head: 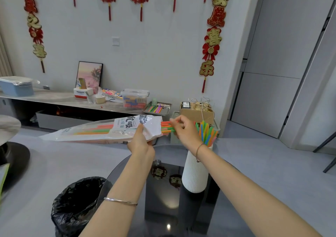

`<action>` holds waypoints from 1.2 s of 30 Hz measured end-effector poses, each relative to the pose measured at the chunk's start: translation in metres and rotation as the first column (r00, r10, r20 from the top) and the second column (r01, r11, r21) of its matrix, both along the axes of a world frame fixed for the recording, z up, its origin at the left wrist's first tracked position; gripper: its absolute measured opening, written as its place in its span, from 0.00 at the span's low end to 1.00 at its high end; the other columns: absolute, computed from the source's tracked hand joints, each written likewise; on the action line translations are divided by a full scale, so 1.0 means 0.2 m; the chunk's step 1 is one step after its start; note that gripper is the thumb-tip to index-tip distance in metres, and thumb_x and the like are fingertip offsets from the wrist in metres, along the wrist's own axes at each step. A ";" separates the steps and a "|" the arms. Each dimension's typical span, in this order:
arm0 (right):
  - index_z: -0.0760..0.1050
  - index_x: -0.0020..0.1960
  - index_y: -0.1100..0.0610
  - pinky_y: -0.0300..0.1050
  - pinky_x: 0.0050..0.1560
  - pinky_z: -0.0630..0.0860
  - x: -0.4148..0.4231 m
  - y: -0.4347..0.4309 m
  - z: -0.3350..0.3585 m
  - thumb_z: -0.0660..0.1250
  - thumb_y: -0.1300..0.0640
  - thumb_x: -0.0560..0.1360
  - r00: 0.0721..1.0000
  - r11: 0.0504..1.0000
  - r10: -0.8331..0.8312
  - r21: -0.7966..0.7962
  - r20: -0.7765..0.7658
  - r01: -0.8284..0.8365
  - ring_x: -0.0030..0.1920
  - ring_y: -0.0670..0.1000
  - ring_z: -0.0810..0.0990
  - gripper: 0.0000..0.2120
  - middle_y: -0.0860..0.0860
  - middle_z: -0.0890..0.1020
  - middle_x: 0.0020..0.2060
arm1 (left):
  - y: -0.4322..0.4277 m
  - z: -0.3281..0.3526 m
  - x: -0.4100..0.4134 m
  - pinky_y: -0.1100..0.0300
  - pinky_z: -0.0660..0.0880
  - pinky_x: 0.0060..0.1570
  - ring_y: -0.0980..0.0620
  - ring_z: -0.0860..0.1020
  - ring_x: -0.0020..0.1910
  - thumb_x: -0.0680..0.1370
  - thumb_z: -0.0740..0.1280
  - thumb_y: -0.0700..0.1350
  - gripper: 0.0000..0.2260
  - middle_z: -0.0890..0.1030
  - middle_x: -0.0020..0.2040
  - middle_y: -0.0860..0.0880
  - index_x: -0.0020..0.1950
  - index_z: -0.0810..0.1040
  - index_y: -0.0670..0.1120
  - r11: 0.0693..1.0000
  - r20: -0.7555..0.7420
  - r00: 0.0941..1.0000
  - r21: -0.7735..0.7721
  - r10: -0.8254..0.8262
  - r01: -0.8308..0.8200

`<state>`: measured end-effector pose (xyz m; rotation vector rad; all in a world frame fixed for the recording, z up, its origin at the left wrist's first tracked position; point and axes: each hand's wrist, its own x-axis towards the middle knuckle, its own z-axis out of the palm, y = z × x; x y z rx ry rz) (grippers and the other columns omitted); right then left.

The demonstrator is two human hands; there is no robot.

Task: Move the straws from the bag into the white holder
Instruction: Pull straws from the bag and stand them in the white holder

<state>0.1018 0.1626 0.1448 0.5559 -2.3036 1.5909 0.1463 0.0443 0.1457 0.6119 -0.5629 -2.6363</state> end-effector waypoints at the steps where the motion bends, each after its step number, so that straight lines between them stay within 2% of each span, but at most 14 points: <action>1: 0.69 0.37 0.53 0.39 0.30 0.63 -0.01 0.02 0.01 0.62 0.52 0.78 1.000 1.000 0.001 -0.008 0.010 -0.001 0.25 0.45 0.68 0.11 0.47 0.71 0.24 | -0.02 0.00 0.00 0.57 0.81 0.38 0.49 0.80 0.43 0.76 0.67 0.37 0.21 0.79 0.61 0.43 0.68 0.68 0.41 1.000 0.005 1.000 0.009 0.001 -0.001; 4: 0.69 0.39 0.55 0.35 0.25 0.63 -0.02 0.07 0.04 0.62 0.55 0.78 0.999 0.987 -0.003 -0.161 0.049 0.011 0.21 0.42 0.66 0.10 0.46 0.68 0.23 | -0.06 -0.01 -0.02 0.52 0.78 0.55 0.46 0.80 0.55 0.76 0.68 0.37 0.22 0.78 0.64 0.43 0.69 0.68 0.42 0.999 0.023 1.000 0.047 -0.001 0.000; 7: 0.69 0.40 0.55 0.31 0.19 0.59 -0.01 0.04 0.06 0.64 0.56 0.77 0.990 0.893 -0.034 -0.442 0.136 0.091 0.17 0.40 0.63 0.08 0.47 0.67 0.20 | -0.05 0.00 -0.01 0.52 0.81 0.42 0.46 0.80 0.49 0.77 0.67 0.37 0.21 0.78 0.64 0.43 0.69 0.68 0.40 0.998 0.014 1.000 0.068 -0.010 0.009; 9: 0.70 0.39 0.52 0.32 0.17 0.59 0.01 -0.01 0.07 0.67 0.50 0.74 0.970 0.852 -0.010 -0.506 0.245 0.136 0.16 0.40 0.62 0.10 0.45 0.67 0.19 | -0.02 0.01 -0.01 0.54 0.81 0.30 0.47 0.80 0.41 0.77 0.67 0.37 0.20 0.78 0.63 0.43 0.68 0.69 0.38 0.997 0.004 1.000 0.076 -0.017 0.017; 11: 0.72 0.39 0.50 0.31 0.17 0.62 0.03 -0.06 0.07 0.68 0.47 0.73 0.941 0.849 0.077 -0.516 0.330 0.111 0.17 0.40 0.67 0.09 0.43 0.72 0.20 | 0.03 0.02 -0.01 0.57 0.79 0.24 0.48 0.81 0.34 0.77 0.66 0.37 0.19 0.78 0.62 0.42 0.68 0.69 0.37 0.996 -0.009 0.999 0.076 -0.038 0.039; 14: 0.75 0.40 0.51 0.30 0.20 0.66 0.03 -0.10 0.08 0.65 0.51 0.76 0.928 0.854 0.117 -0.513 0.354 0.088 0.21 0.39 0.74 0.07 0.47 0.77 0.28 | 0.08 0.03 -0.01 0.53 0.81 0.38 0.47 0.81 0.44 0.78 0.65 0.38 0.19 0.78 0.64 0.42 0.68 0.69 0.37 0.995 -0.008 0.997 0.073 -0.074 0.075; 18: 0.73 0.36 0.58 0.31 0.17 0.63 0.01 -0.02 0.12 0.62 0.52 0.78 0.963 0.808 -0.038 -0.558 0.267 0.187 0.15 0.41 0.68 0.15 0.46 0.72 0.18 | 0.05 0.04 -0.01 0.59 0.75 0.17 0.49 0.79 0.31 0.78 0.65 0.37 0.14 0.77 0.64 0.41 0.63 0.69 0.40 0.992 -0.024 0.998 0.110 -0.056 0.058; 21: 0.70 0.32 0.57 0.32 0.17 0.59 -0.02 0.05 0.14 0.62 0.51 0.78 0.964 0.709 -0.098 -0.662 0.248 0.242 0.14 0.42 0.63 0.17 0.45 0.67 0.14 | 0.04 0.03 -0.02 0.59 0.75 0.17 0.49 0.79 0.33 0.78 0.64 0.37 0.17 0.76 0.65 0.41 0.66 0.68 0.39 0.992 -0.033 0.998 0.116 -0.054 0.057; 24: 0.73 0.34 0.54 0.35 0.21 0.62 -0.02 0.02 0.12 0.63 0.47 0.76 0.957 0.806 -0.073 -0.548 0.282 0.223 0.21 0.45 0.67 0.15 0.50 0.71 0.23 | 0.10 0.04 -0.01 0.60 0.75 0.17 0.50 0.79 0.21 0.79 0.64 0.38 0.15 0.77 0.64 0.41 0.64 0.68 0.40 0.991 -0.032 0.996 0.107 -0.083 0.086; 27: 0.72 0.31 0.55 0.37 0.27 0.69 -0.02 -0.03 0.11 0.59 0.47 0.78 0.946 0.880 -0.065 -0.429 0.318 0.205 0.28 0.48 0.73 0.19 0.53 0.76 0.30 | 0.14 0.04 -0.03 0.61 0.77 0.23 0.51 0.79 0.19 0.78 0.64 0.38 0.14 0.77 0.64 0.42 0.62 0.68 0.42 0.989 -0.019 0.995 0.108 -0.101 0.103; 30: 0.65 0.27 0.55 0.43 0.38 0.73 -0.02 0.03 0.23 0.53 0.50 0.81 0.957 0.706 -0.053 -0.667 0.286 0.238 0.30 0.49 0.75 0.24 0.51 0.77 0.24 | 0.12 0.02 -0.05 0.58 0.78 0.25 0.51 0.78 0.18 0.79 0.64 0.39 0.18 0.77 0.65 0.42 0.68 0.67 0.40 0.984 -0.017 0.990 0.116 -0.137 0.138; 32: 0.62 0.31 0.55 0.45 0.43 0.76 -0.02 0.12 0.34 0.52 0.50 0.81 0.969 0.504 0.073 -0.847 0.237 0.169 0.29 0.50 0.76 0.21 0.49 0.76 0.19 | 0.10 0.00 -0.06 0.58 0.76 0.18 0.48 0.83 0.29 0.79 0.64 0.39 0.20 0.76 0.66 0.41 0.70 0.66 0.39 0.983 -0.018 0.989 0.109 -0.146 0.147; 34: 0.61 0.31 0.54 0.45 0.36 0.79 -0.03 0.23 0.44 0.53 0.49 0.81 0.979 0.413 0.085 -0.901 0.186 0.135 0.22 0.48 0.71 0.21 0.48 0.68 0.16 | 0.08 -0.01 -0.06 0.59 0.75 0.16 0.45 0.83 0.41 0.78 0.65 0.38 0.20 0.76 0.65 0.41 0.70 0.67 0.38 0.986 -0.010 0.990 0.092 -0.142 0.142; 36: 0.59 0.29 0.54 0.39 0.25 0.70 -0.05 0.32 0.53 0.53 0.49 0.81 0.990 0.439 -0.007 -0.889 0.144 0.132 0.17 0.45 0.62 0.22 0.46 0.62 0.15 | 0.10 -0.02 -0.06 0.59 0.75 0.18 0.47 0.81 0.33 0.78 0.65 0.38 0.18 0.77 0.62 0.42 0.67 0.69 0.38 0.988 0.009 0.990 0.058 -0.143 0.143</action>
